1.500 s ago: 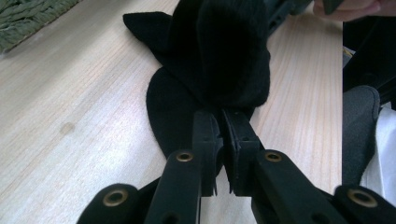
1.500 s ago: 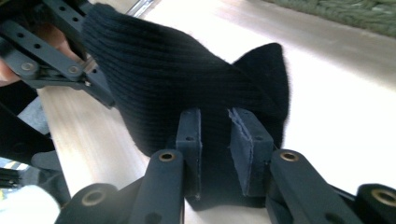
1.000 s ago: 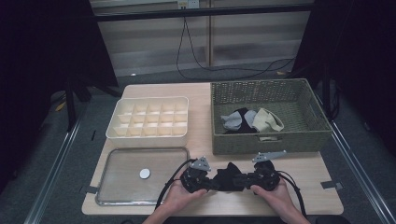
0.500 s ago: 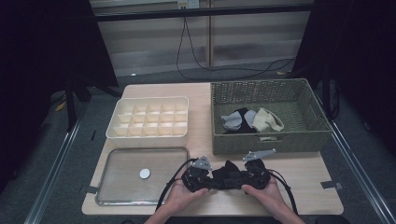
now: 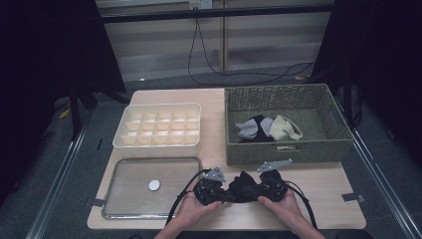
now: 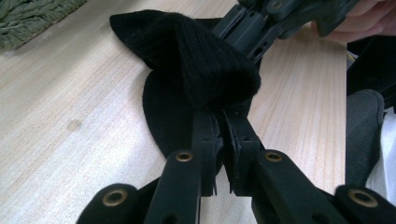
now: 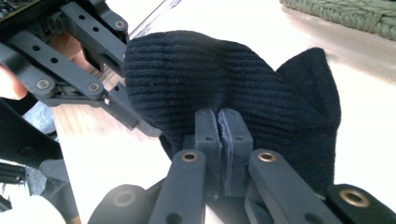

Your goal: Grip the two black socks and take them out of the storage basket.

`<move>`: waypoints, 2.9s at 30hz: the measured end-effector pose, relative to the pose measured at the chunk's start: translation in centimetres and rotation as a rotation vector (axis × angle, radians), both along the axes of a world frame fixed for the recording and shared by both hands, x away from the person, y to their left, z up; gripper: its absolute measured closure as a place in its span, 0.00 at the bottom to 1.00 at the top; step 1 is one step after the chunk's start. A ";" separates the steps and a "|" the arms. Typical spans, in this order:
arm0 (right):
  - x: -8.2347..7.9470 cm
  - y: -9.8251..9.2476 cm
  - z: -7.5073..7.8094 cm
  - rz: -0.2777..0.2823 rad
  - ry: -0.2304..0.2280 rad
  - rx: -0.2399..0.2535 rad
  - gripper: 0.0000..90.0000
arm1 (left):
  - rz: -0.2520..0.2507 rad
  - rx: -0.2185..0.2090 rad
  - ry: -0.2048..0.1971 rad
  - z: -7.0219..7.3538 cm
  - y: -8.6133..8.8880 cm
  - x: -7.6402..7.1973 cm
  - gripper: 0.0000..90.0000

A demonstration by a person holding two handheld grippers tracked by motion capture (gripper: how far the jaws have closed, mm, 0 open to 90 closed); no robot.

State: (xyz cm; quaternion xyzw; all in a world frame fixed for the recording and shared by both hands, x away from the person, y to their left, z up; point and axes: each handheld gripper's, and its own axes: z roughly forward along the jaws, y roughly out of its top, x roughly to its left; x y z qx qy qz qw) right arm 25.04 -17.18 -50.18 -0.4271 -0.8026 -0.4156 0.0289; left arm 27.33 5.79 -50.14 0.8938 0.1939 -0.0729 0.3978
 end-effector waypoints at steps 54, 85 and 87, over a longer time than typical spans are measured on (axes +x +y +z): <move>-3.7 -9.4 3.1 -0.128 -0.087 0.077 0.89 | 0.118 -0.032 0.005 1.0 3.5 0.7 0.81; 4.2 -3.1 1.4 -0.018 -0.065 -0.053 0.73 | -0.010 -0.023 0.045 0.0 -1.8 0.7 0.91; 4.3 -2.8 1.2 -0.012 -0.056 -0.059 0.73 | -0.010 -0.013 0.033 0.0 -1.8 0.7 0.91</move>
